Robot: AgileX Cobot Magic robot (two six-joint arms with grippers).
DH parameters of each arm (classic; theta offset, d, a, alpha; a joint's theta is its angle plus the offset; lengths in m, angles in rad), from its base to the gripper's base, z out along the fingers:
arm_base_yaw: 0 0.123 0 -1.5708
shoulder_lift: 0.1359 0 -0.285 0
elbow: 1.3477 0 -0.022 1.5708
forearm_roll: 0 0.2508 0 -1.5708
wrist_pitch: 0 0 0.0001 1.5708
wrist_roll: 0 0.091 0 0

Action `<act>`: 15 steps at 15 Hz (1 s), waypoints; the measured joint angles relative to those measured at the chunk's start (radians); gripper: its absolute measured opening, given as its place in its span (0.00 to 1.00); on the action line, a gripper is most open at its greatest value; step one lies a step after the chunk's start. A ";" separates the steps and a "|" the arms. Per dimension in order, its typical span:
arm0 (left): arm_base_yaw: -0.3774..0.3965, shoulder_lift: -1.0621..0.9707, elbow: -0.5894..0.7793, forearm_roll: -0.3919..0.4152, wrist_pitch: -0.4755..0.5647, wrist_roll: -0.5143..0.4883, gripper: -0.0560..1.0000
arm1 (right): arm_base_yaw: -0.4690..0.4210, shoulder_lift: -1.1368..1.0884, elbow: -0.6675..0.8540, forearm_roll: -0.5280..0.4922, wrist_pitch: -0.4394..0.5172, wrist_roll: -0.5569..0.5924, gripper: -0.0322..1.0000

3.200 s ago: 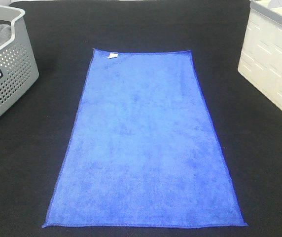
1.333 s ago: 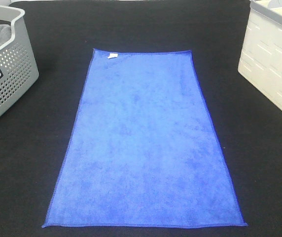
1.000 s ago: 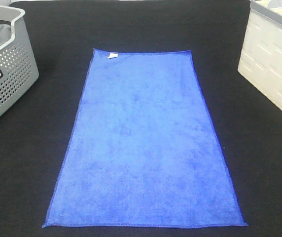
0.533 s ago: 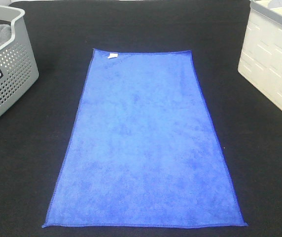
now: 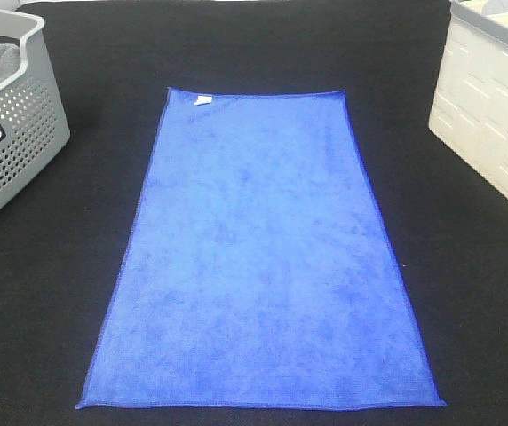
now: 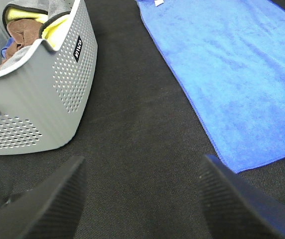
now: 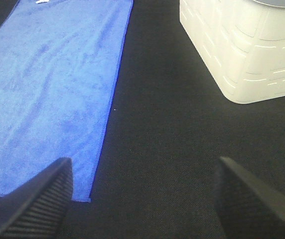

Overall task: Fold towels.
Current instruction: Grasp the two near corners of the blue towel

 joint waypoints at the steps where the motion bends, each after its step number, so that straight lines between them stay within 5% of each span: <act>1: 0.000 0.000 0.000 0.000 0.000 0.000 0.64 | 0.000 0.000 0.000 0.000 0.000 0.000 0.74; 10: 0.000 0.000 -0.002 0.000 -0.010 -0.024 0.64 | 0.000 0.000 0.000 -0.001 0.000 0.000 0.74; 13: 0.000 0.004 -0.012 -0.010 -0.238 -0.123 0.64 | 0.000 0.049 -0.018 0.000 -0.091 0.000 0.74; 15: 0.000 0.025 -0.005 -0.027 -0.291 -0.149 0.64 | 0.000 0.091 -0.019 0.000 -0.130 0.001 0.74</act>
